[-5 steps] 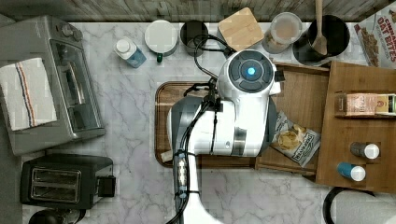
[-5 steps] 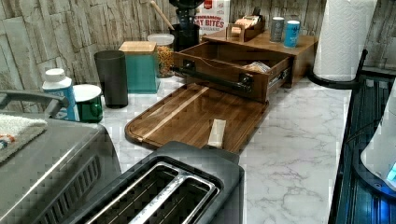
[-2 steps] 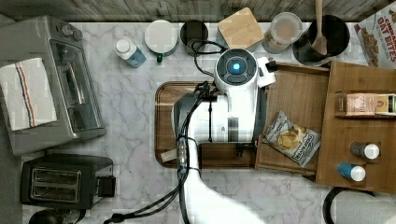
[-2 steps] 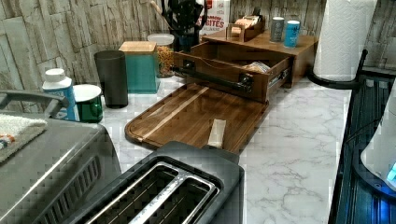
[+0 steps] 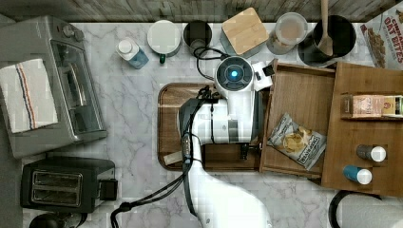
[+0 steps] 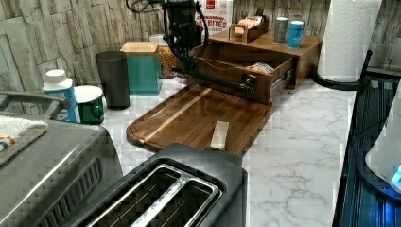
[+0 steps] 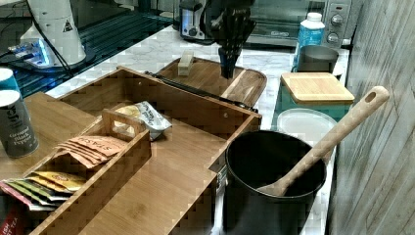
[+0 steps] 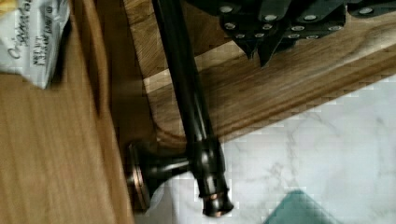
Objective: Close the drawer.
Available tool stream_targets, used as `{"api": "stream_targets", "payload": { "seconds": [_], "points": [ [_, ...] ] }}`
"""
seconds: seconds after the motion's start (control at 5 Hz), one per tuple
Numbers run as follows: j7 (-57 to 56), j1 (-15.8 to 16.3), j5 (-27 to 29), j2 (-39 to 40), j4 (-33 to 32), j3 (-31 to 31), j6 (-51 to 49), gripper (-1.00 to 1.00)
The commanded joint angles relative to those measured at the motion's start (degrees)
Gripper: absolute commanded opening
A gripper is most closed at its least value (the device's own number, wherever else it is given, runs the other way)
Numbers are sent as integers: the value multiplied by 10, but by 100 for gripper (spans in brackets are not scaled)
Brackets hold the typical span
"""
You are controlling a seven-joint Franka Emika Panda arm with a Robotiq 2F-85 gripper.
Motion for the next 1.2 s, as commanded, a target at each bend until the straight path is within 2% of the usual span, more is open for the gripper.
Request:
{"api": "stream_targets", "payload": {
  "seconds": [0.2,0.4,0.6,0.8,1.2],
  "points": [
    [-27,9,-54,-2,-46,-4,56,-100],
    [-44,8,-81,-9,-53,-12,61,-100],
    [-73,-10,-101,-16,-54,-10,49,-100],
    [-135,-41,-67,-21,-58,-10,49,-100],
    [-223,-101,-38,-35,-74,-27,64,-100]
  ]
}}
